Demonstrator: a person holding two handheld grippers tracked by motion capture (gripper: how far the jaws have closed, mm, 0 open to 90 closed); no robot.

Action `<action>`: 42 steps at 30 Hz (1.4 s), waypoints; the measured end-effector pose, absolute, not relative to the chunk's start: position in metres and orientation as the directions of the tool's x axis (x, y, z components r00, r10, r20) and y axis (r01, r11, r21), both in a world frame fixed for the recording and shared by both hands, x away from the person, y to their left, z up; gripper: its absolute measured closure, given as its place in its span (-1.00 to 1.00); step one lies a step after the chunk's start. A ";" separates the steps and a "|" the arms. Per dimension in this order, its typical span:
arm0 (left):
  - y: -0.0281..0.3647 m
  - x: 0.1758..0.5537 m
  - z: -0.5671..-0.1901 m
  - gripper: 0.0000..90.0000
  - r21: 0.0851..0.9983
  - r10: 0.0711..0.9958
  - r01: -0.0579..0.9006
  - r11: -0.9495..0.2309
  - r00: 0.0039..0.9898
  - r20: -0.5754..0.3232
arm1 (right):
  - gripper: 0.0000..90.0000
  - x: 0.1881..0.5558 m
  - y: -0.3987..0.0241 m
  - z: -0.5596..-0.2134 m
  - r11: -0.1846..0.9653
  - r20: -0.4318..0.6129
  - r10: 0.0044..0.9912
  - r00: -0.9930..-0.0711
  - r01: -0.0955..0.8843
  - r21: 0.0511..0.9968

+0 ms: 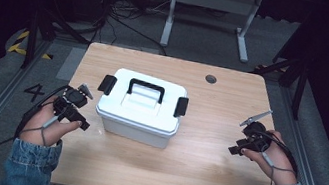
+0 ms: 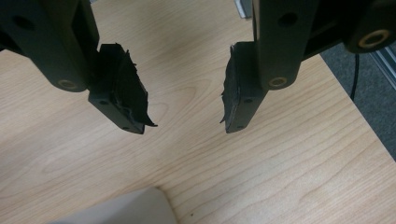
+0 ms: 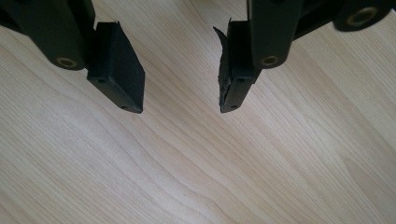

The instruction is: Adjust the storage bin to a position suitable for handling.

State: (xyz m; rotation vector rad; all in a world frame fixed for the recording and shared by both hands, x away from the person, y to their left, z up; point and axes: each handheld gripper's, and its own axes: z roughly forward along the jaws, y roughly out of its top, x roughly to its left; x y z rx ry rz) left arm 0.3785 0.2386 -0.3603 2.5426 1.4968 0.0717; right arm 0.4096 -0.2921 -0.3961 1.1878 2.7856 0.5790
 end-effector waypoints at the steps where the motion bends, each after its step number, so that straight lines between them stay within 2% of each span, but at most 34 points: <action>1: 0.238 0.378 -0.359 0.12 0.191 0.869 0.859 -0.474 0.492 -0.058 | 0.15 0.410 -0.292 -0.396 0.628 0.098 0.705 -0.702 0.683 0.373; 8: 0.238 0.379 -0.358 0.10 0.205 0.861 0.852 -0.481 0.503 -0.071 | 0.18 0.410 -0.293 -0.391 0.597 0.116 0.696 -0.709 0.660 0.456; 18: 0.240 0.380 -0.355 0.09 0.212 0.865 0.856 -0.471 0.495 -0.077 | 0.20 0.411 -0.286 -0.389 0.619 0.103 0.669 -0.736 0.629 0.471; 42: 0.244 0.379 -0.350 0.07 0.248 0.861 0.848 -0.468 0.501 -0.086 | 0.19 0.427 -0.225 -0.328 0.691 0.039 0.552 -0.833 0.483 0.538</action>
